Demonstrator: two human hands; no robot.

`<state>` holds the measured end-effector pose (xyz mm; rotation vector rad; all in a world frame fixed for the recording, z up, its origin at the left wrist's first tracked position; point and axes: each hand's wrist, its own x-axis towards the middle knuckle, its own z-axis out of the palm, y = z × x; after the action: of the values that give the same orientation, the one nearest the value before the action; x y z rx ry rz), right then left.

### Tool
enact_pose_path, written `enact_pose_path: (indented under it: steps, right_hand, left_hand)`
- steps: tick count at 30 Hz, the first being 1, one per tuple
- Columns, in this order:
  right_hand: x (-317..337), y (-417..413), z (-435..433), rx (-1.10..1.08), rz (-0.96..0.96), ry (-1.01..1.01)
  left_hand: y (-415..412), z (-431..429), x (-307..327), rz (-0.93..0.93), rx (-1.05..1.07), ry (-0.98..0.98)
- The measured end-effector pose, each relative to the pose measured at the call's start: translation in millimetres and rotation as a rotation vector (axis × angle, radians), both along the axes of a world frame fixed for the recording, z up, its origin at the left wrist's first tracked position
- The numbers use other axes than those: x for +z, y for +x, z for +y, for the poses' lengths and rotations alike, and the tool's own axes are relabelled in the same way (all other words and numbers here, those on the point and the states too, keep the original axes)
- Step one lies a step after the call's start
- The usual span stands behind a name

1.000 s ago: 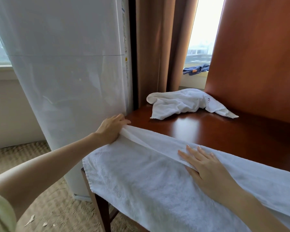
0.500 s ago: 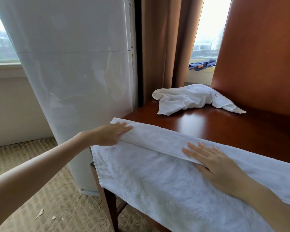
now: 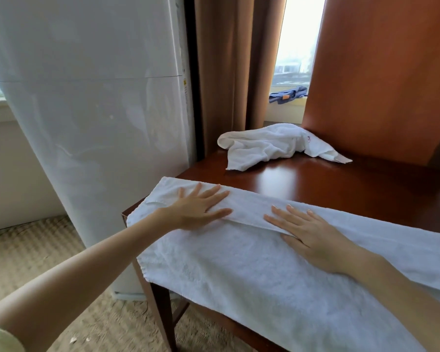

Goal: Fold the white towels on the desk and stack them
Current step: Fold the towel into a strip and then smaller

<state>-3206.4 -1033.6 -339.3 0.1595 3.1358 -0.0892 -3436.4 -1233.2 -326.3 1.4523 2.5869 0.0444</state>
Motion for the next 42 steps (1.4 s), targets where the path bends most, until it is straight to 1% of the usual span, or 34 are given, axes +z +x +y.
enact_pose_path:
  steps: [2, 4, 6, 7, 9, 10, 12, 15, 18, 19, 21, 23, 24, 25, 28, 30, 35, 37, 38, 39, 41, 42]
  right_hand:
    - [1.7, -0.3, -4.5, -0.017, 0.013, -0.012]
    - [3.5, 2.5, -9.3, -0.042, 0.041, -0.009]
    - [6.3, 11.2, -9.7, -0.073, 0.084, 0.018]
    - [7.5, 18.7, -7.4, -0.079, 0.107, 0.047]
    - [8.2, 40.4, 2.9, -0.079, 0.138, 0.103]
    - [8.2, 54.8, 9.8, -0.083, 0.142, 0.099]
    - [7.0, 88.2, 25.4, -0.121, 0.16, 0.026]
    - [6.9, 144.3, 51.6, -0.259, 0.18, -0.156]
    - [5.2, 201.7, 80.2, -0.403, 0.143, -0.203]
    - [4.5, 220.4, 88.8, -0.454, 0.13, -0.193]
    - [3.3, 252.3, 102.0, -0.552, 0.107, -0.177]
    - [2.2, 272.4, 107.8, -0.614, 0.09, -0.171]
    - [1.9, 276.8, 107.6, -0.625, 0.086, -0.166]
    - [1.5, 278.0, 105.8, -0.63, 0.084, -0.16]
    - [4.9, 275.3, 93.3, -0.656, 0.059, -0.133]
    - [7.2, 275.7, 79.3, -0.69, 0.031, -0.107]
    - [-2.5, 271.6, 34.6, -0.82, -0.015, -0.067]
    - [1.9, 266.2, 34.6, -0.817, -0.015, -0.12]
    - [4.8, 263.7, 38.3, -0.795, 0.011, -0.157]
    - [6.5, 262.1, 43.3, -0.765, 0.037, -0.176]
    - [4.8, 262.6, 55.7, -0.702, 0.053, -0.174]
    - [3.4, 265.6, 63.0, -0.67, 0.051, -0.176]
  left_hand:
    - [16.3, 11.7, 8.2, 0.022, 0.006, 0.03]
    - [42.3, 25.5, 11.8, 0.066, -0.147, 0.113]
    - [76.3, 41.1, 8.0, 0.051, -0.342, 0.159]
    - [92.9, 48.2, 2.9, 0.037, -0.403, 0.17]
    - [118.8, 58.3, -8.8, 0.033, -0.458, 0.18]
    - [126.0, 60.8, -13.5, 0.04, -0.464, 0.177]
    - [128.7, 62.6, -17.6, 0.06, -0.459, 0.173]
    - [122.6, 65.6, -15.1, 0.057, -0.465, 0.142]
    - [127.4, 68.4, -9.9, 0.033, -0.424, 0.114]
    - [133.5, 71.0, -7.3, 0.026, -0.388, 0.148]
    - [150.9, 80.7, -1.2, 0.038, -0.321, 0.307]
    - [173.3, 99.1, 3.4, 0.063, -0.328, 0.451]
    - [186.3, 110.8, 4.1, 0.056, -0.358, 0.472]
    - [199.8, 123.3, 2.8, 0.038, -0.392, 0.45]
    - [236.1, 158.4, -8.2, 0.003, -0.462, 0.249]
    - [243.1, 169.4, -13.8, 0.01, -0.498, 0.155]
    - [220.8, 162.8, -11.3, 0.038, -0.635, 0.093]
    - [224.3, 163.7, -7.3, 0.069, -0.631, 0.044]
    - [230.1, 164.8, -4.5, 0.071, -0.618, 0.043]
    - [237.8, 166.3, -1.3, 0.06, -0.605, 0.082]
    - [256.6, 169.5, 4.7, 0.008, -0.631, 0.241]
    - [266.8, 170.6, 5.3, -0.012, -0.675, 0.286]
